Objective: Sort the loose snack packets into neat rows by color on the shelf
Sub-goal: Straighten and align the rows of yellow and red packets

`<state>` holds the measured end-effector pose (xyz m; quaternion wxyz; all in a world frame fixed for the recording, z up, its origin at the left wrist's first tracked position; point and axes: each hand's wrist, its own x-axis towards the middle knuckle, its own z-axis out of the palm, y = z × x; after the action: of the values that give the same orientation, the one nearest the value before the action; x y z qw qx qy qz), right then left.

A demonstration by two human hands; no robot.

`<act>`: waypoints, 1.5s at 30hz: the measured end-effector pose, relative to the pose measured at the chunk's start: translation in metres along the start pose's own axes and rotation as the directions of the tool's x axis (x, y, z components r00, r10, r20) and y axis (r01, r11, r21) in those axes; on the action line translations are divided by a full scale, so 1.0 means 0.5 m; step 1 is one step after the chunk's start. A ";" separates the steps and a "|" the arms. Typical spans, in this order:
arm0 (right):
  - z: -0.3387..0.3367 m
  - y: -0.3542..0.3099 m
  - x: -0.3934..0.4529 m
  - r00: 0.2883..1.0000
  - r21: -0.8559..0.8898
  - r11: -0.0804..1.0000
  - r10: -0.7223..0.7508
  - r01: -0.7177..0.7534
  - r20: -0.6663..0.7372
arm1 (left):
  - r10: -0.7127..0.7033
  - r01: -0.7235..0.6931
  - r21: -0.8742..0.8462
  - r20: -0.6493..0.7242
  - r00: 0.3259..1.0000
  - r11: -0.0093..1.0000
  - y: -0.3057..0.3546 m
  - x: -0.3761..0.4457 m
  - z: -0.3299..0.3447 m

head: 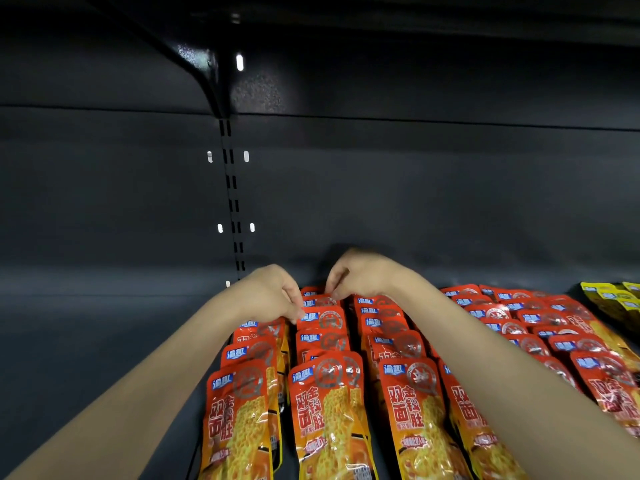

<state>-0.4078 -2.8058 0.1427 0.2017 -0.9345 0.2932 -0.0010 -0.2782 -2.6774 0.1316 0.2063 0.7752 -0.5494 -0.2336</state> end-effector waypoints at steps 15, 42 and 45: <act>-0.030 0.011 -0.023 0.992 0.062 0.998 -0.037 0.029 0.117 | 0.013 -0.013 -0.012 0.004 1.000 1.000 0.006 -0.005 -0.011; -0.010 0.016 -0.009 0.995 0.076 0.997 -0.008 0.001 0.099 | -0.009 0.025 0.166 -0.095 0.995 0.986 0.009 0.071 0.009; -0.008 0.018 -0.008 0.995 0.081 0.997 0.001 -0.009 0.104 | -0.010 0.020 0.136 -0.074 0.997 0.990 0.008 0.074 0.008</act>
<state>-0.4165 -2.8116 0.1436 0.2548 -0.9235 0.2845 0.0361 -0.2732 -2.7141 0.1256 0.1708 0.7997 -0.5503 -0.1686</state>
